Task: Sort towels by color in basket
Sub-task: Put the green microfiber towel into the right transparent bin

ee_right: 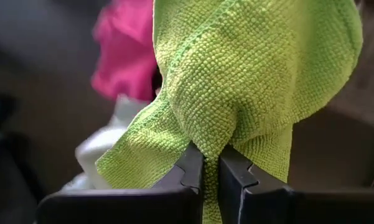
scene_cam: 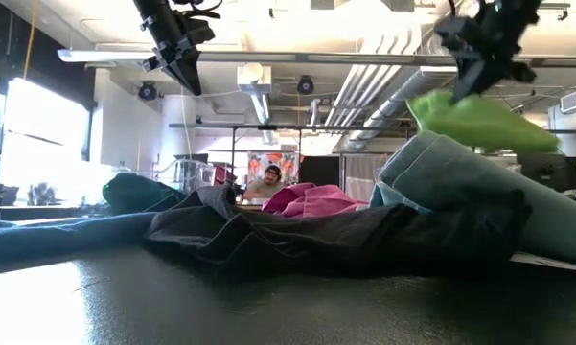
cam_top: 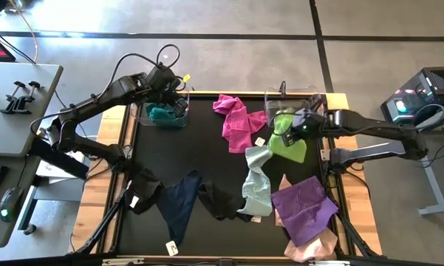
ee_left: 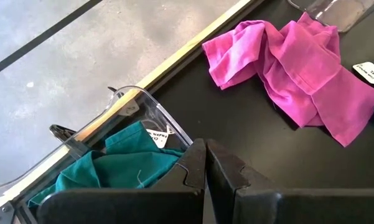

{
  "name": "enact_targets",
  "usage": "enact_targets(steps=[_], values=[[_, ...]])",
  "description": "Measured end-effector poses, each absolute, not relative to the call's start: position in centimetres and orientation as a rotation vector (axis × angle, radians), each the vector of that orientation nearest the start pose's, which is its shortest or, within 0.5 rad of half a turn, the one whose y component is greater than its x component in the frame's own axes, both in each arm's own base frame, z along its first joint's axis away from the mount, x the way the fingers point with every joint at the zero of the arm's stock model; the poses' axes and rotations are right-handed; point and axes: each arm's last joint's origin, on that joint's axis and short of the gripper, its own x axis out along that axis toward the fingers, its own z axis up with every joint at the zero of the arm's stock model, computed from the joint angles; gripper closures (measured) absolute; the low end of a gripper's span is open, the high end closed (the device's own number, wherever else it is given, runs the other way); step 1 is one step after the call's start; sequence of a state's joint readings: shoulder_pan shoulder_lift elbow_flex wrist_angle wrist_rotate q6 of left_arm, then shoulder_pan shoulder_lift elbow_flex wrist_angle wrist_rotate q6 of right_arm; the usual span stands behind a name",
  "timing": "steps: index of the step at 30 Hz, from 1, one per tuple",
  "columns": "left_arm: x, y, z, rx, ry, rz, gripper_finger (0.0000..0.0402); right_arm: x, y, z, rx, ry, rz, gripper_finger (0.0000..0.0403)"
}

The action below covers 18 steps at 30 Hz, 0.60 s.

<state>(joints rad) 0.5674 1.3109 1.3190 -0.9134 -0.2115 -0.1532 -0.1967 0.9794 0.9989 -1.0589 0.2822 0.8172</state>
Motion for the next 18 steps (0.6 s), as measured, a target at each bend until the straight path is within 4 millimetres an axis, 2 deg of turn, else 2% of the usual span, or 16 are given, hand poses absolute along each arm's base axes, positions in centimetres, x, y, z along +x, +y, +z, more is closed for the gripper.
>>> enact_targets(steps=[5,11,18], values=[[21.3,14.3,34.5,-0.3,0.857,0.794,0.0401,15.9,-4.3,34.5,0.591,0.66,-0.853,0.0389],[21.3,14.3,34.5,-0.3,0.857,0.794,0.0401,15.9,-4.3,38.8,0.464,0.505,-0.766,0.0389],[21.3,14.3,34.5,-0.3,0.857,0.794,0.0401,16.5,-4.5,41.9,0.284,0.329,-0.665,0.0389]])
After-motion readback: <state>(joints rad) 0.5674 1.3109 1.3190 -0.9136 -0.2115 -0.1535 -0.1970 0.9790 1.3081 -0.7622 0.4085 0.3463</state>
